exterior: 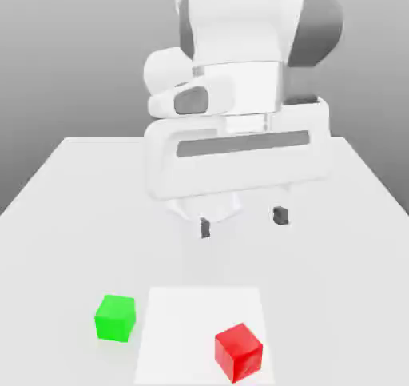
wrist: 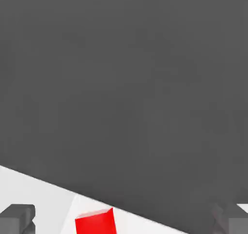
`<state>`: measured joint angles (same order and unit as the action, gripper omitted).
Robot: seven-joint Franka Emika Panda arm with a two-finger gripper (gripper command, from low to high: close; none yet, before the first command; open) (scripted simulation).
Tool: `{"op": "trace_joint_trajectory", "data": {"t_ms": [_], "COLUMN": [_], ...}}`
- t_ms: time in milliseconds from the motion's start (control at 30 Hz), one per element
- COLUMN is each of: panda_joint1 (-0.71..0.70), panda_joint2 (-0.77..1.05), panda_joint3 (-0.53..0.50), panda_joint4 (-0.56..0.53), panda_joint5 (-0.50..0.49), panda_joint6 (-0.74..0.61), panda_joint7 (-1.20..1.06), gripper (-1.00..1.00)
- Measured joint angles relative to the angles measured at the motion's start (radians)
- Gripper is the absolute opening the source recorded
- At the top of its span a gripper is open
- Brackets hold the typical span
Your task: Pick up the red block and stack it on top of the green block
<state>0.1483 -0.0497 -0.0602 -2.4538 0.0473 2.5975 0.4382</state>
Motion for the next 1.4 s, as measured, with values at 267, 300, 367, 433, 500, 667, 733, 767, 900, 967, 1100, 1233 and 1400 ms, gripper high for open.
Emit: {"op": "trace_joint_trajectory", "data": {"t_ms": [267, 300, 367, 433, 500, 667, 733, 767, 900, 967, 1100, 1233, 1400], "panda_joint1": [0.007, 0.004, -0.001, -0.002, -0.002, -0.002, 0.001, 0.002, -0.013, -0.027, -0.053, -0.101, -0.178], "panda_joint2": [0.288, 0.324, 0.397, 0.419, 0.419, 0.393, 0.329, 0.295, 0.218, 0.196, 0.155, 0.113, 0.059], "panda_joint3": [0.014, 0.017, 0.024, 0.026, 0.026, 0.025, 0.02, 0.019, -0.016, -0.041, -0.097, -0.144, -0.178], "panda_joint4": [-0.04, -0.036, -0.025, -0.022, -0.022, -0.026, -0.036, -0.042, -0.07, -0.086, -0.119, -0.152, -0.193], "panda_joint5": [-0.019, -0.016, -0.008, -0.007, -0.007, -0.011, -0.018, -0.022, -0.003, 0.01, 0.025, 0.018, -0.016], "panda_joint6": [0.141, 0.169, 0.229, 0.248, 0.247, 0.225, 0.171, 0.142, 0.092, 0.086, 0.077, 0.068, 0.059], "panda_joint7": [-0.089, -0.093, -0.1, -0.102, -0.101, -0.098, -0.093, -0.09, 0.003, 0.075, 0.232, 0.406, 0.64], "gripper": [0.0, 0.0, 0.0, -1.0, -1.0, -1.0, -1.0, -1.0, -1.0, -1.0, -1.0, -1.0, -1.0]}}
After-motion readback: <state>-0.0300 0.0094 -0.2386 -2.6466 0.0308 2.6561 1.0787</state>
